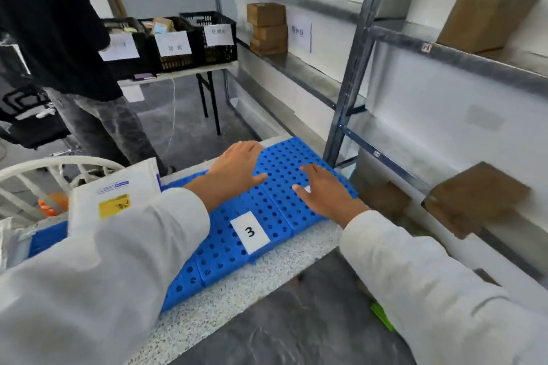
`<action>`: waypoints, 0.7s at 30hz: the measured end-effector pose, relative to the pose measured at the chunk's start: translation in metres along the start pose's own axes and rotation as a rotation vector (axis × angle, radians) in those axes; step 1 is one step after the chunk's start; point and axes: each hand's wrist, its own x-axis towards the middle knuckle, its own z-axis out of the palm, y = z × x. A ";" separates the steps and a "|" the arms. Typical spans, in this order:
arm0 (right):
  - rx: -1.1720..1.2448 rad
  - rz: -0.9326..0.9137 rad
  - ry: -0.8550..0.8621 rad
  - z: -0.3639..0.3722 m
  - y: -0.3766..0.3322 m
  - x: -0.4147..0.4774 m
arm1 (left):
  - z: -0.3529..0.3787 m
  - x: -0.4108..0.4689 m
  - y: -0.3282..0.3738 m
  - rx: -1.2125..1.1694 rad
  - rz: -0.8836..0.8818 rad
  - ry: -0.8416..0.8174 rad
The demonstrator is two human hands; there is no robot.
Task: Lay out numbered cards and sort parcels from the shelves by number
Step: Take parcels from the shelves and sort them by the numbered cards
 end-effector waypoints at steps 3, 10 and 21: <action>0.040 0.066 -0.017 -0.005 0.052 -0.027 | 0.018 0.017 0.054 -0.024 0.013 -0.043; 0.157 0.219 0.026 -0.004 0.166 -0.086 | 0.069 0.061 0.173 -0.017 0.088 -0.109; 0.219 0.416 -0.046 0.021 0.289 -0.154 | 0.176 0.088 0.286 -0.066 0.172 -0.276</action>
